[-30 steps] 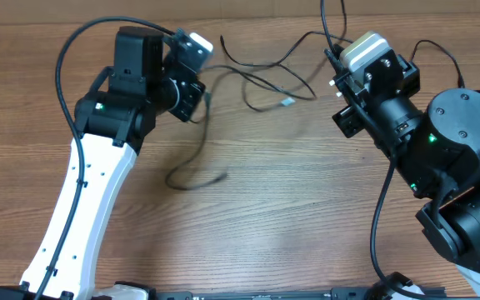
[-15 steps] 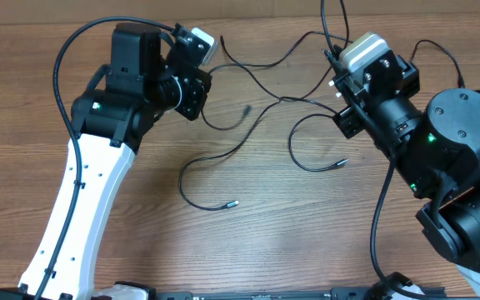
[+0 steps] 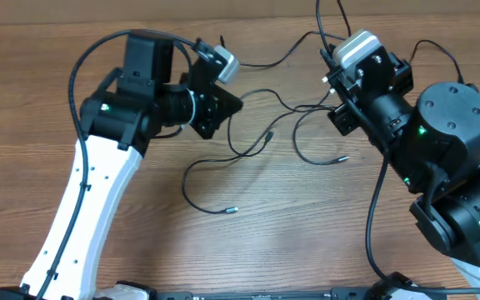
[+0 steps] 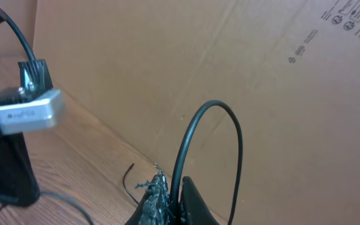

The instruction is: Untangle cables

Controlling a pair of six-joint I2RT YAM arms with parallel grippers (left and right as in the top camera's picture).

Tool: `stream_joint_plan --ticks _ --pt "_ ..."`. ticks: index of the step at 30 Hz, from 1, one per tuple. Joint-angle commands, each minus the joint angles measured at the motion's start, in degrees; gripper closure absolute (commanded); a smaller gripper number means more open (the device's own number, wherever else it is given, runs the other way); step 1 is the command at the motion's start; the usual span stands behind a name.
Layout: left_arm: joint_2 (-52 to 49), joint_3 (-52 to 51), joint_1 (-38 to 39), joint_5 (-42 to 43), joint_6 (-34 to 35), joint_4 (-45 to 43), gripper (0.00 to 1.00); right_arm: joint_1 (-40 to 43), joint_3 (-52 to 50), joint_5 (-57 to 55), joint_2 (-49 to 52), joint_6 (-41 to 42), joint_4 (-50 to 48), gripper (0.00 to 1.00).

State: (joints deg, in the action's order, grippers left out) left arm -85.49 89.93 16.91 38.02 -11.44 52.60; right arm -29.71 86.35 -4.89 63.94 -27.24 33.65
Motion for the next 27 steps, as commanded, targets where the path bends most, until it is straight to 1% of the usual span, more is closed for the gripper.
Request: stream_joint_plan --ticks 1,6,19,20,23,25,27 --pt "-0.7 1.11 2.08 1.79 0.92 0.11 0.96 -0.11 1.38 -0.15 -0.17 -0.04 -0.87 0.96" --pt "-4.87 0.96 4.92 -1.07 0.7 0.74 0.96 -0.11 1.38 -0.15 -0.17 0.17 -2.05 0.96" --pt "-20.52 0.96 7.93 -1.14 0.72 -0.31 0.95 -0.11 1.4 -0.15 -0.17 0.17 -3.61 0.96" --pt "-21.75 0.96 8.02 -1.09 0.76 -0.66 0.91 -0.11 1.4 -0.13 -0.17 0.17 -3.67 0.96" --pt "-24.63 0.96 8.46 -1.07 0.74 -1.25 0.72 -0.11 1.4 -0.13 -0.17 0.2 -4.02 0.96" --pt "-26.32 0.96 9.07 -0.94 0.72 -1.6 0.66 -0.11 1.4 -0.13 -0.17 0.2 -4.17 0.96" --pt "-27.39 0.96 9.79 -0.94 0.7 -1.84 0.62 -0.11 1.38 -0.13 -0.15 0.2 -4.2 0.96"
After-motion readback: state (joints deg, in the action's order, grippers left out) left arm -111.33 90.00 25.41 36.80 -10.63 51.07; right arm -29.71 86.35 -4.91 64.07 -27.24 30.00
